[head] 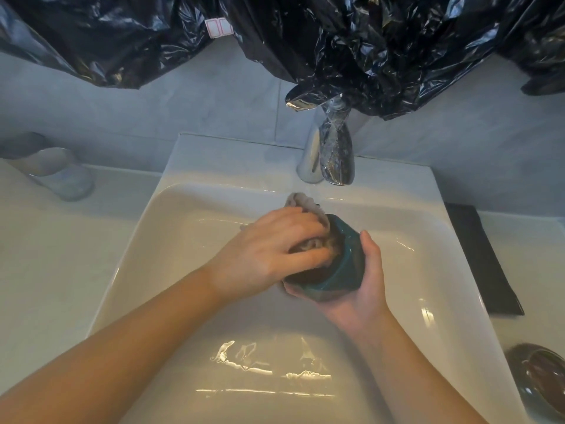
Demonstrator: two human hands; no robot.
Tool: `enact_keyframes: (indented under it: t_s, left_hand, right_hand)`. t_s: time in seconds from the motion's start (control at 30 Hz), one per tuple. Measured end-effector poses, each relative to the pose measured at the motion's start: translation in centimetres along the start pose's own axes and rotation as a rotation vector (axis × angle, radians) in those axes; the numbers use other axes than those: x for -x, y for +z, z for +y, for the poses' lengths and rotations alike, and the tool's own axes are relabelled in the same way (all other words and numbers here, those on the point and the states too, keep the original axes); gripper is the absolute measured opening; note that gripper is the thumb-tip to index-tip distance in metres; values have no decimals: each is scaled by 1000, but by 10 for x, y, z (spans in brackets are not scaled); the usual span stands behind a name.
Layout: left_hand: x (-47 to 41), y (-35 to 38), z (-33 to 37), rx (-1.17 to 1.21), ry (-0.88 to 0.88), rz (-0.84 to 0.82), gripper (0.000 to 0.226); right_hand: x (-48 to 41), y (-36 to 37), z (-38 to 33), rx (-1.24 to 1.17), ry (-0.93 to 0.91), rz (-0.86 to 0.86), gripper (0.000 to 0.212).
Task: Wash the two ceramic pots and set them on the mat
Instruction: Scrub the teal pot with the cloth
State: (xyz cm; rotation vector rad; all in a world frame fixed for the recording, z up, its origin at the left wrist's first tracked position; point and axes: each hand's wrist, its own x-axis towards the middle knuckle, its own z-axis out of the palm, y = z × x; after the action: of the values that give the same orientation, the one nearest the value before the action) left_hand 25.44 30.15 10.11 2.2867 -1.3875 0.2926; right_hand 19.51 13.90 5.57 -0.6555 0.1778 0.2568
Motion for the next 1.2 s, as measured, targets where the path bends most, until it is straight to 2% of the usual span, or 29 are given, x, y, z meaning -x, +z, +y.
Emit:
enact_keyframes:
  t_s: [0.07,0.1,0.2,0.27,0.37,0.4,0.47,0.53,0.6,0.7,0.8,0.87,0.93,1.0,1.03,1.1,1.2]
  left_hand:
    - [2,6,-10,-214,220,-36,20]
    - [1,5,-12,-242,233,-96,22]
    - [-3,-2,-8,-252,167,-283,35]
    - [-2,-1,-5,-265,98,-338,45]
    - [0,9,6,-189,2,-348,49]
    - [2,11,10,-125,-36,-324,43]
    - [4,17,15,34,-137,-274,30]
    - [5,20,17,241,-268,-291,27]
    - [3,16,21,499,-413,-376,34]
    - [5,6,24,984,-659,-408,53]
    - [10,3,22,1188,-780,-247,52]
    - [14,-3,18,1178,-809,-84,42]
    - [16,-12,12,1103,-729,89,30]
    - [16,-18,8,937,-556,171,31]
    - [15,-18,7,800,-432,181,33]
    - [13,-10,2,513,-186,173,20]
    - [10,2,-5,158,61,112,21]
  right_hand:
    - [1,0,-2,3,-5,8,68]
    - [2,-1,-2,21,-11,19,68]
    - [0,-2,-3,70,-64,73,71]
    - [0,0,-3,126,-105,120,72]
    - [2,1,-1,216,-98,185,54]
    - [3,2,0,260,-107,211,57]
    - [2,3,3,362,-149,247,79]
    - [2,2,5,435,-204,233,80]
    - [3,0,4,487,-241,195,75]
    - [1,-3,5,517,-243,100,85]
    - [0,-1,9,433,-226,45,73]
    - [-2,1,10,375,-222,32,69]
    - [-3,2,10,297,-199,75,74]
    - [-3,1,9,227,-175,114,76]
    - [-3,1,10,207,-169,106,77]
    - [-3,2,10,163,-148,61,77]
    - [-2,2,7,103,-118,17,77]
